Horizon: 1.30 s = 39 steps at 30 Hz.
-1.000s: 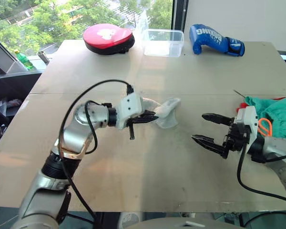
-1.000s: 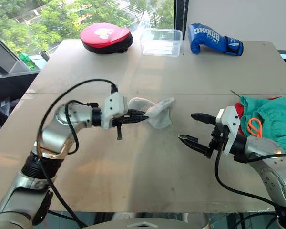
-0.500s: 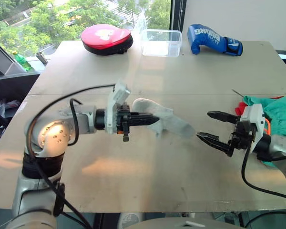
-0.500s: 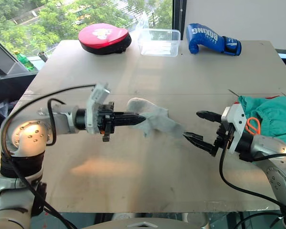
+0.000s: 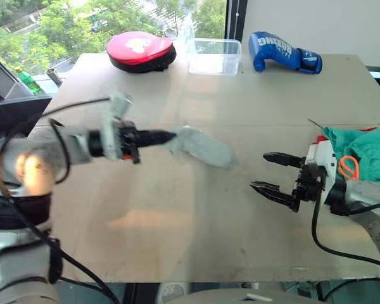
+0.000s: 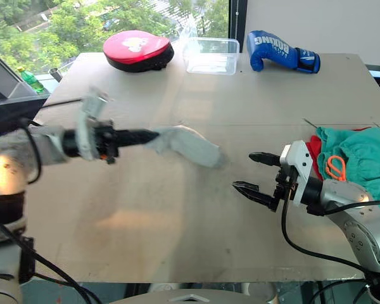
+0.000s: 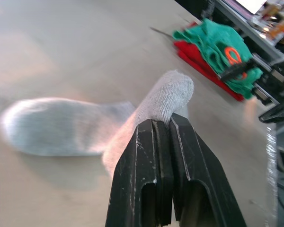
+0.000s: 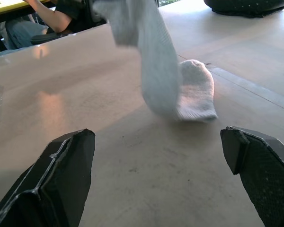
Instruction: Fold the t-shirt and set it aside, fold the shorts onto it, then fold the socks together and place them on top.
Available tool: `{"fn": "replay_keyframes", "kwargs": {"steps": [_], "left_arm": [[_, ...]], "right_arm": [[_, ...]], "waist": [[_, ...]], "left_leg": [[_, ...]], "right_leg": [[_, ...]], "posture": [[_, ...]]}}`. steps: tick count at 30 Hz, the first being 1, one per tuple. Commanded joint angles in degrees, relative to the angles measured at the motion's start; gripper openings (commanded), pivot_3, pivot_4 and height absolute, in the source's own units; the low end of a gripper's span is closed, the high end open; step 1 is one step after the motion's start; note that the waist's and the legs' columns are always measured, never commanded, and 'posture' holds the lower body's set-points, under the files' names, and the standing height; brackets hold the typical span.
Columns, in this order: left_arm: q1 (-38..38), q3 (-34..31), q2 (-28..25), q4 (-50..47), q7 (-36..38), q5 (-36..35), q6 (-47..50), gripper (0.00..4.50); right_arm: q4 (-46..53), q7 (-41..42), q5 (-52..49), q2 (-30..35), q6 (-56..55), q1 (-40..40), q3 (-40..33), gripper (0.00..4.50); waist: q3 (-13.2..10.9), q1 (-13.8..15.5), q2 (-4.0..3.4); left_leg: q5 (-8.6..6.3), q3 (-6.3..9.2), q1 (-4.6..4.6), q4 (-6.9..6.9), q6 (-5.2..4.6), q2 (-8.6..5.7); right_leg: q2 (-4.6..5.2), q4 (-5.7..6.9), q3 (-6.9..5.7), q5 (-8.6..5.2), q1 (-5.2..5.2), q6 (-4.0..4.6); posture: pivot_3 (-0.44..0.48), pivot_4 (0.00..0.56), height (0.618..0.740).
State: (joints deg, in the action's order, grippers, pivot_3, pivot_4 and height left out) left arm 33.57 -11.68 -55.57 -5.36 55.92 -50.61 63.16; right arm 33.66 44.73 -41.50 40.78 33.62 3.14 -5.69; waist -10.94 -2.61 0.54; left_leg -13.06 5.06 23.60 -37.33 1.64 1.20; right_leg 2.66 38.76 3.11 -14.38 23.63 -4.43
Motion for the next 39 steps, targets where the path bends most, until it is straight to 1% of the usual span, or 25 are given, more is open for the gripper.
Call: {"fn": "replay_keyframes", "kwargs": {"steps": [1, 4, 6, 9, 11, 14, 15, 17, 18, 20, 22, 23, 24, 25, 26, 30, 36, 39], "left_arm": [[-1.17, -1.98, -5.40, 2.18, 6.13, 2.02, -3.18, 0.05], [-1.48, -1.79, -7.31, 2.09, 8.85, 2.25, -4.18, 0.05], [-0.95, -1.77, -6.85, 1.19, 9.02, 1.44, -3.57, 0.05], [-1.28, 0.81, -4.38, -2.95, 8.10, 0.57, -2.46, 0.05], [-0.81, 2.74, -0.04, -6.08, 4.66, -2.20, 1.12, 0.05], [-2.92, 7.47, 6.95, -12.90, 0.00, -4.09, 3.89, 0.05], [-3.43, 8.99, 9.15, -14.11, -2.16, -3.59, 4.44, 0.05], [-3.82, 13.56, 14.28, -14.80, -7.82, -0.21, 4.72, 0.05], [-4.13, 15.40, 16.39, -14.87, -9.92, 1.46, 4.13, 0.79], [-4.59, 18.17, 19.46, -14.48, -13.03, 4.41, 2.69, 1.44], [-4.46, 18.96, 21.56, -13.62, -14.83, 6.18, 1.37, 2.24], [-4.15, 18.59, 22.70, -13.03, -15.91, 6.48, 1.29, 2.83], [-3.89, 18.23, 23.48, -12.65, -16.51, 6.46, 1.43, 3.29], [-3.52, 17.64, 23.65, -12.73, -15.81, 5.69, 1.39, 3.73], [-3.18, 16.95, 23.60, -12.92, -14.87, 4.75, 1.58, 4.28], [-1.34, 14.87, 21.56, -12.21, -10.35, 3.61, 0.25, 4.28], [0.22, 14.24, 14.89, -6.92, -1.09, 8.51, -9.15, 4.28], [-0.44, 15.48, 10.48, -4.01, 4.47, 13.17, -16.07, 4.28]], "right_arm": [[1.02, 0.64, -0.86, 0.59, -0.49, -0.15, -2.08, 4.50], [0.52, 0.73, -0.74, 0.64, -0.59, 0.20, -2.02, 4.50], [0.39, 0.61, -0.58, 0.47, -0.63, 0.54, -1.65, 4.50], [0.45, 0.49, -0.55, 0.34, -0.44, 1.18, -1.11, 4.50], [0.24, 0.50, -0.55, 0.38, -0.36, 1.61, -1.04, 4.50], [0.27, 0.33, -0.48, 0.39, -0.31, 1.88, -0.96, 4.50], [0.34, 0.22, -0.48, 0.35, -0.25, 1.96, -0.90, 4.50], [0.41, -0.08, -0.33, 0.09, -0.17, 2.34, -0.39, 4.50], [0.55, -0.23, -0.26, 0.00, -0.16, 2.46, -0.17, 4.50], [0.80, -0.61, -0.25, -0.22, -0.03, 2.79, 0.10, 4.50], [0.82, -0.87, -0.26, -0.46, 0.02, 3.00, 0.18, 4.50], [0.94, -0.96, -0.25, -0.53, 0.00, 2.88, 0.18, 4.50], [1.10, -1.03, -0.22, -0.59, -0.04, 2.71, 0.20, 4.50], [1.43, -1.11, 0.12, -0.76, -0.24, 2.37, 0.68, 4.50], [1.78, -1.12, 0.60, -0.88, -0.48, 2.08, 1.32, 4.50], [2.49, 0.72, 5.19, 0.05, -2.63, 1.12, 6.20, 4.50], [-0.21, 2.14, 20.55, 3.39, -9.46, 0.41, 16.70, 4.50], [-3.41, 2.43, 26.52, 3.21, -12.79, 1.53, 20.57, 4.50]], "waist": [[0.00, 0.17, 0.00], [-0.01, 0.44, 0.02], [-0.01, 0.71, 0.02], [-0.02, 0.62, 0.03], [-0.02, 0.60, 0.03], [-0.01, 0.62, 0.04], [-0.02, 0.59, 0.06], [-0.04, 0.56, 0.10], [-0.04, 0.53, 0.10], [-0.04, 0.36, 0.10], [-0.04, 0.29, 0.11], [-0.04, 0.31, 0.10], [-0.04, 0.37, 0.10], [-0.04, 0.44, 0.10], [-0.04, 0.44, 0.11], [-0.04, 0.42, 0.10], [-0.04, 0.34, 0.10], [-0.04, 0.30, 0.10]], "left_leg": [[0.00, 0.00, 0.01, 0.01, 0.00, 0.00], [0.00, 0.00, 0.07, -0.01, 0.00, 0.00], [0.00, 0.01, 0.09, -0.04, 0.00, 0.00], [0.00, 0.01, 0.10, -0.07, 0.00, 0.00], [0.00, 0.00, 0.09, -0.06, 0.00, 0.00], [0.00, 0.01, 0.12, -0.11, 0.00, 0.00], [0.00, -0.01, 0.11, -0.12, 0.00, -0.01], [0.00, 0.01, 0.09, -0.11, 0.00, -0.01], [0.00, 0.01, 0.07, -0.12, 0.00, -0.01], [0.00, 0.01, 0.05, -0.12, 0.00, -0.01], [0.00, 0.02, 0.05, -0.12, 0.00, -0.01], [0.00, 0.02, 0.04, -0.12, 0.00, -0.01], [0.00, 0.02, 0.04, -0.11, 0.00, -0.01], [0.00, 0.01, 0.04, -0.11, 0.00, -0.01], [0.00, 0.01, 0.06, -0.12, 0.00, -0.02], [0.00, 0.02, 0.06, -0.12, 0.00, -0.02], [0.00, 0.01, 0.03, -0.11, 0.00, -0.02], [0.01, 0.01, 0.04, -0.11, 0.01, -0.02]], "right_leg": [[0.01, -0.01, 0.00, 0.00, 0.00, 0.00], [0.02, -0.06, -0.02, 0.00, 0.01, 0.00], [0.03, -0.07, -0.04, 0.00, 0.00, 0.00], [0.03, -0.07, -0.03, 0.00, 0.00, 0.00], [0.03, -0.06, -0.03, 0.00, 0.00, 0.00], [0.03, -0.04, -0.03, 0.01, -0.02, -0.02], [0.04, -0.06, 0.00, 0.01, -0.03, -0.02], [0.03, -0.03, 0.00, 0.01, -0.02, -0.02], [0.03, 0.03, 0.00, 0.01, -0.03, -0.01], [0.02, 0.06, 0.01, 0.02, -0.03, -0.01], [0.01, 0.06, 0.01, 0.01, -0.02, 0.00], [0.00, 0.07, 0.01, 0.01, -0.02, 0.00], [0.01, 0.06, 0.01, 0.01, -0.02, 0.00], [0.01, 0.05, 0.01, 0.01, -0.03, 0.00], [0.01, 0.04, 0.00, 0.01, -0.03, 0.00], [0.02, 0.04, -0.01, 0.01, -0.03, 0.00], [0.01, 0.03, -0.01, 0.01, -0.03, 0.00], [0.01, 0.02, -0.01, 0.01, -0.02, 0.00]], "posture": [[0.000, 0.150, 0.731], [0.000, 0.150, 0.731], [0.000, 0.150, 0.731], [0.000, 0.150, 0.731], [0.000, 0.150, 0.731], [0.000, 0.150, 0.731], [0.000, 0.150, 0.731], [0.000, 0.150, 0.731], [0.000, 0.150, 0.731], [0.000, 0.150, 0.731], [0.000, 0.150, 0.731], [0.000, 0.150, 0.731], [0.000, 0.150, 0.731], [0.000, 0.150, 0.731], [0.000, 0.150, 0.731], [0.000, 0.150, 0.731], [0.000, 0.150, 0.731], [0.000, 0.150, 0.731]]}}
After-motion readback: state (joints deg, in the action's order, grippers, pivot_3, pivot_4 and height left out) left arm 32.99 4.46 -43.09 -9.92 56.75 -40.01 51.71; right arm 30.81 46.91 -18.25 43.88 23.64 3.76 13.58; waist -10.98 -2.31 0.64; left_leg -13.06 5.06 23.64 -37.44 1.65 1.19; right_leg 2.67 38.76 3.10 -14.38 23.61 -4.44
